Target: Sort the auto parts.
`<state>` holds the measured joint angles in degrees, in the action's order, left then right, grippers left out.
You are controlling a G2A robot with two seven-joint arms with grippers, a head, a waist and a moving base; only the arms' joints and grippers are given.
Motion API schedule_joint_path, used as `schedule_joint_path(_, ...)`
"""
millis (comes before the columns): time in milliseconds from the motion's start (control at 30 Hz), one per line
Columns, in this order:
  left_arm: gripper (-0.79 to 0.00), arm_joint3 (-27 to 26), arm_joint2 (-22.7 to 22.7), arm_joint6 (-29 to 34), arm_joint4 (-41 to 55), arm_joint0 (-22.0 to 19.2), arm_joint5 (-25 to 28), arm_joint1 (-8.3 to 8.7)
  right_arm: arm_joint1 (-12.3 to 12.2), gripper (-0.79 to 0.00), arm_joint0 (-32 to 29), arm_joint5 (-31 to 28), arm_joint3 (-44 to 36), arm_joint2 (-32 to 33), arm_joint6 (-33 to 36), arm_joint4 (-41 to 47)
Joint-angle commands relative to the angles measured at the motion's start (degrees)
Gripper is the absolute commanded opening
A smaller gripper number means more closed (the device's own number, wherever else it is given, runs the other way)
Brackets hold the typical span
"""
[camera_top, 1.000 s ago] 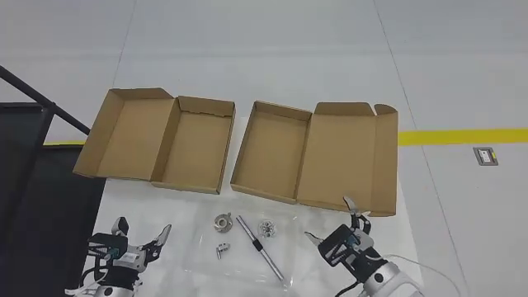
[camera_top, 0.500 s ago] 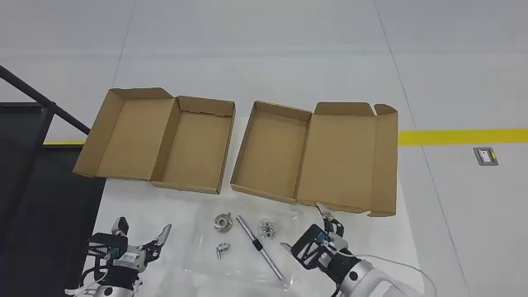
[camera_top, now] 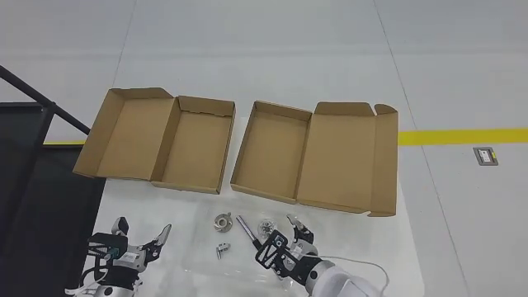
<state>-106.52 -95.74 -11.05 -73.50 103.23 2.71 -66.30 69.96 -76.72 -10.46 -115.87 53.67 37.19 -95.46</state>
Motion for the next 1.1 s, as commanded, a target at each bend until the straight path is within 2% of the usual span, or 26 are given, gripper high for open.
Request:
schedule_joint_path(0, 0.0, 0.0, 0.0, 0.0, 0.0, 0.0, 0.0, 0.0, 0.0, 0.0, 0.0, -0.4, -0.2, -0.2, -0.6, -0.2)
schedule_joint_path(67, 0.0, 0.0, 0.0, 0.0, 0.0, 0.0, 0.0, 0.0, -0.2, 0.0, -0.6, -4.6, 0.0, -2.5, -5.4, -3.8)
schedule_joint_path(167, 0.0, 0.0, 0.0, 0.0, 0.0, 0.0, 0.0, 0.0, 0.2, 0.0, -0.1, -5.1, 1.7, -4.8, -6.9, -4.9)
schedule_joint_path(267, 0.0, 0.0, 0.0, 0.0, 0.0, 0.0, 0.0, 0.0, 1.4, 0.0, 2.4, -3.9, 3.4, -7.6, -3.5, -2.4)
schedule_joint_path(433, 0.0, 0.0, 0.0, 0.0, 0.0, 0.0, 0.0, 0.0, 4.4, 0.0, 8.8, 3.0, 7.1, -11.9, 10.7, 2.1)
schedule_joint_path(600, 0.0, 0.0, 0.0, 0.0, 0.0, 0.0, 0.0, 0.0, 7.0, 0.0, 14.0, 8.2, 12.7, -14.3, 16.8, 5.2)
schedule_joint_path(700, 0.0, 0.0, 0.0, 0.0, 0.0, 0.0, 0.0, 0.0, 8.1, 0.0, 16.0, 10.7, 15.6, -14.9, 18.5, 5.7)
schedule_joint_path(1067, 0.0, 0.0, 0.0, 0.0, 0.0, 0.0, 0.0, 0.0, 10.2, 0.0, 18.6, 13.7, 23.6, -12.5, 16.6, 11.7)
